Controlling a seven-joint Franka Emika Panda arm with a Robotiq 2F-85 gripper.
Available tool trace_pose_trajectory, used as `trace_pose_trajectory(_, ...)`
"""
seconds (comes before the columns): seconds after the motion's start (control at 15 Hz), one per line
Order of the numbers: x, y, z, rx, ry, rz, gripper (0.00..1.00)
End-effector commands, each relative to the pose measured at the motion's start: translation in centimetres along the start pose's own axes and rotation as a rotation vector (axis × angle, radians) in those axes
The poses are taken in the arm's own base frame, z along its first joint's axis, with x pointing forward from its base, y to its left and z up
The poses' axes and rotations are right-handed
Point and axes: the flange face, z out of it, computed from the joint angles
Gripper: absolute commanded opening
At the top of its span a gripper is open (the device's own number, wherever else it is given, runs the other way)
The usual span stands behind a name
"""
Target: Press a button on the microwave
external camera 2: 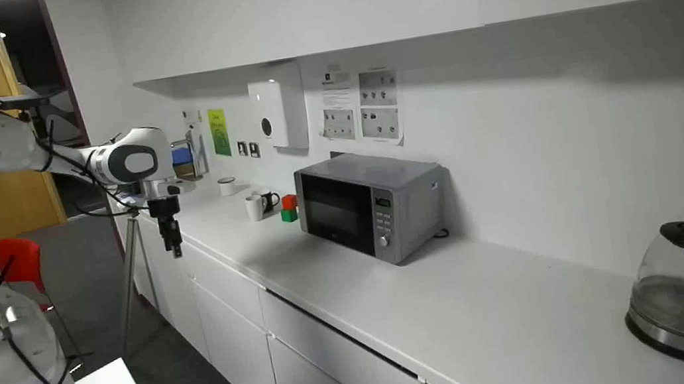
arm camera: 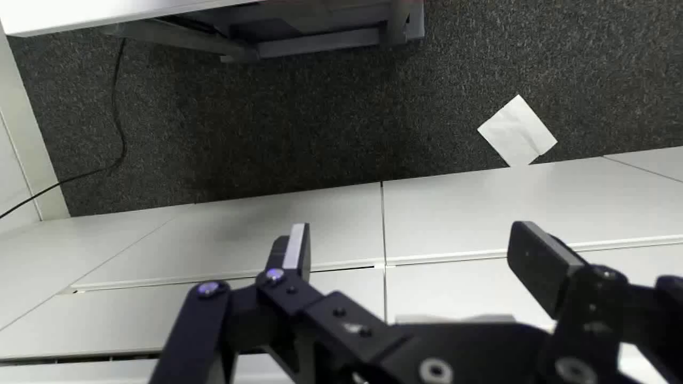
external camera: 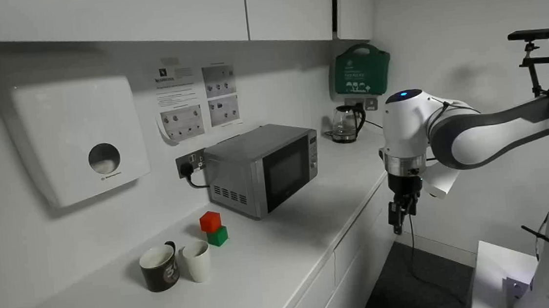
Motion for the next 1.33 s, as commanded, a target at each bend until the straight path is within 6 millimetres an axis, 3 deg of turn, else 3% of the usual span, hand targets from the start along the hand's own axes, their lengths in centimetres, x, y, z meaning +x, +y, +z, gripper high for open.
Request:
trace_pose_trajectory(0.0,0.0,0.0,0.0,0.0,-0.001,0.0,1.0)
trace_pose_trajectory(0.4,3.2,-0.1,-2.7,0.03,0.147,-0.002,1.0)
trace_pose_trajectory(0.73,7.8,-2.0,-5.5,0.084,0.356,0.122,1.0)
trace_pose_trajectory(0.93,11.3,-1.7,-5.3,0.071,0.397,0.23,1.0)
trace_pose_trajectory(1.27,16.6,2.2,-2.5,0.034,0.345,0.371,1.0)
